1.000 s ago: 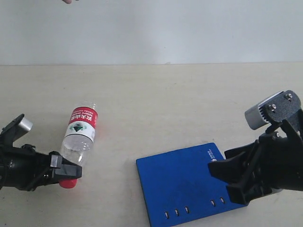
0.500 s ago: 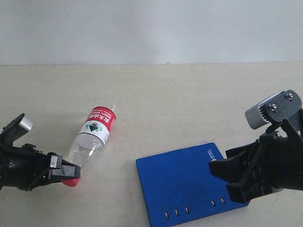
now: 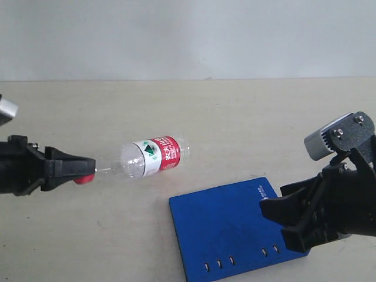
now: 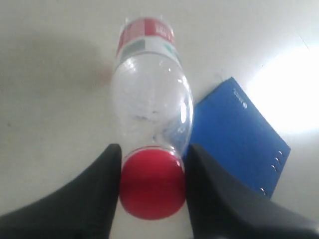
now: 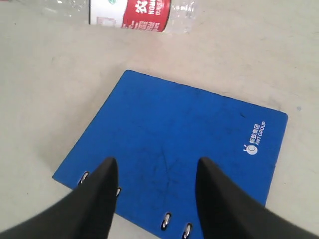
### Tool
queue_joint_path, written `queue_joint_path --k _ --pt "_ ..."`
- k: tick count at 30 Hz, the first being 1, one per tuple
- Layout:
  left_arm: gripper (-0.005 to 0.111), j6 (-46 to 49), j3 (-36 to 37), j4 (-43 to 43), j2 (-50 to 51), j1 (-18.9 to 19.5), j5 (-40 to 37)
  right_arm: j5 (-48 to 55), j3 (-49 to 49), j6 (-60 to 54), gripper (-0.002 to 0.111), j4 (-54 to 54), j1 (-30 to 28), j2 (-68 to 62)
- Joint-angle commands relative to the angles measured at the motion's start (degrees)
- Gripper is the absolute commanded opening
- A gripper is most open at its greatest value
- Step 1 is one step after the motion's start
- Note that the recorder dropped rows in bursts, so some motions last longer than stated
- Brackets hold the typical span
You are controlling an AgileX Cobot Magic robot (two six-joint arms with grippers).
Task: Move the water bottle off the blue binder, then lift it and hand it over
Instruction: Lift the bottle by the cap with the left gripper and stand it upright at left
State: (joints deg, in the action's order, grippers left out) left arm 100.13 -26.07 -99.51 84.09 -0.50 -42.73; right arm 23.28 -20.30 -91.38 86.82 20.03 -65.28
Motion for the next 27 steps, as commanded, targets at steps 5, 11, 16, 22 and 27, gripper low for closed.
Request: queue_joint_path --k 5,11,16,22,27 --pt "0.007 0.7 -0.2 -0.1 -16.7 0.0 12.4 -0.1 0.2 -0.5 0.045 -0.2 0.0 0.0" --pt "0.007 0.7 -0.2 5.6 -23.7 0.0 18.6 -0.9 0.2 -0.5 0.045 -0.2 0.0 0.0" --pt "0.007 0.7 -0.2 9.8 -24.2 0.0 20.7 -1.2 0.2 -0.5 0.045 -0.2 0.0 0.0" --pt "0.007 4.8 -0.5 10.2 -24.1 0.0 20.7 -1.2 0.2 -0.6 0.045 -0.2 0.0 0.0" --pt "0.007 8.3 -2.0 10.0 -24.1 0.0 22.6 -1.2 0.2 -0.7 0.045 -0.2 0.0 0.0"
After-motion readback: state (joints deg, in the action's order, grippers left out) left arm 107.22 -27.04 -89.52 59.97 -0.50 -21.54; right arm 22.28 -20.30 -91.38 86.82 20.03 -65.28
